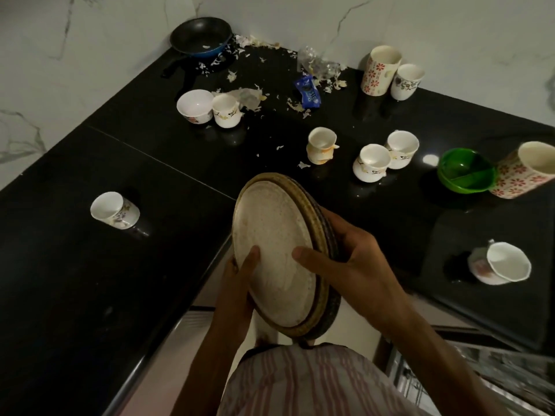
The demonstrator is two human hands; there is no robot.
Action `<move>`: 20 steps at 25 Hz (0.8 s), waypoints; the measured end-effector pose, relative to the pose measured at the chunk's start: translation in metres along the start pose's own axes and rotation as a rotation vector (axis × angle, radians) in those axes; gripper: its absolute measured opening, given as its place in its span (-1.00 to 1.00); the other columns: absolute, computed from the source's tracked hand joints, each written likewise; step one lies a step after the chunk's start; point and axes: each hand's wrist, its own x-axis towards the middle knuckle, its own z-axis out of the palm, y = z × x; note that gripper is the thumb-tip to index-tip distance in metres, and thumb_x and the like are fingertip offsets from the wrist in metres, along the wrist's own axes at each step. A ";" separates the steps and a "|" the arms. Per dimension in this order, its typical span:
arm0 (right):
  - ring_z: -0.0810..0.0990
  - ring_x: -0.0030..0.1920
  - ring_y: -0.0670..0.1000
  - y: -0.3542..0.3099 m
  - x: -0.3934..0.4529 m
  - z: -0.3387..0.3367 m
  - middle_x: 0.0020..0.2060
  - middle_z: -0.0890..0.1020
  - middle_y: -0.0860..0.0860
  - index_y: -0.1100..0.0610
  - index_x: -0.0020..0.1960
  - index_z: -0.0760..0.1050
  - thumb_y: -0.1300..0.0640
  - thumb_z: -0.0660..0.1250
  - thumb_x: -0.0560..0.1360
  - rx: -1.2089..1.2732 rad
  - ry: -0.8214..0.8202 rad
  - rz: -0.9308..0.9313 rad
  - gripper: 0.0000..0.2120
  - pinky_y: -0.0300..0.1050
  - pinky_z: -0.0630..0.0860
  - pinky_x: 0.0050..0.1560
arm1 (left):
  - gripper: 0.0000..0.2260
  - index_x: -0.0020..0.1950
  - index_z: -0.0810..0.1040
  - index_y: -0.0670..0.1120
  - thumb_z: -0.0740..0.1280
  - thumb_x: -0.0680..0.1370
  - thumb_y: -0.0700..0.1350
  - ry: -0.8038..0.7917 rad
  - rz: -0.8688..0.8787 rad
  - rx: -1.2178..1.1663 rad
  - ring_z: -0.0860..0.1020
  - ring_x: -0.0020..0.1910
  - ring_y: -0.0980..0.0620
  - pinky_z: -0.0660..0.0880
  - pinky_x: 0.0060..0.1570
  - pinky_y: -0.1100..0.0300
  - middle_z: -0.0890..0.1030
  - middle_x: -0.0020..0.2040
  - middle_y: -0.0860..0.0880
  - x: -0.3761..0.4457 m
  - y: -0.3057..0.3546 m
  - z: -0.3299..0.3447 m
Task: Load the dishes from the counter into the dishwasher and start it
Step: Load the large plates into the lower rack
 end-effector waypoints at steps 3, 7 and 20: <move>0.64 0.04 -0.15 0.006 -0.019 0.014 0.05 0.62 -0.19 -0.14 0.31 0.40 -0.10 0.36 0.33 -0.001 0.045 0.005 -0.46 -0.18 0.62 -0.05 | -0.48 0.28 0.44 0.18 0.45 0.37 0.25 -0.075 -0.005 -0.036 0.56 0.19 -0.03 0.58 0.02 -0.02 0.56 0.24 0.04 -0.010 -0.010 -0.017; 0.62 0.08 -0.14 0.013 -0.046 0.040 0.08 0.63 -0.14 0.04 0.39 0.40 -0.04 0.37 0.37 0.013 0.157 0.009 -0.40 -0.14 0.61 0.02 | -0.36 0.41 0.38 0.10 0.48 0.39 0.20 -0.115 0.001 0.011 0.56 0.21 -0.04 0.59 -0.01 0.00 0.55 0.29 -0.01 -0.021 -0.022 -0.043; 0.66 -0.06 0.02 0.025 -0.156 0.091 -0.02 0.66 0.02 0.03 0.29 0.46 0.29 0.32 0.55 0.110 0.382 -0.035 -0.65 0.03 0.64 -0.08 | -0.40 0.41 0.41 0.04 0.44 0.44 0.20 -0.317 -0.025 0.087 0.61 0.17 -0.05 0.62 -0.16 0.14 0.58 0.27 -0.05 -0.085 -0.068 -0.080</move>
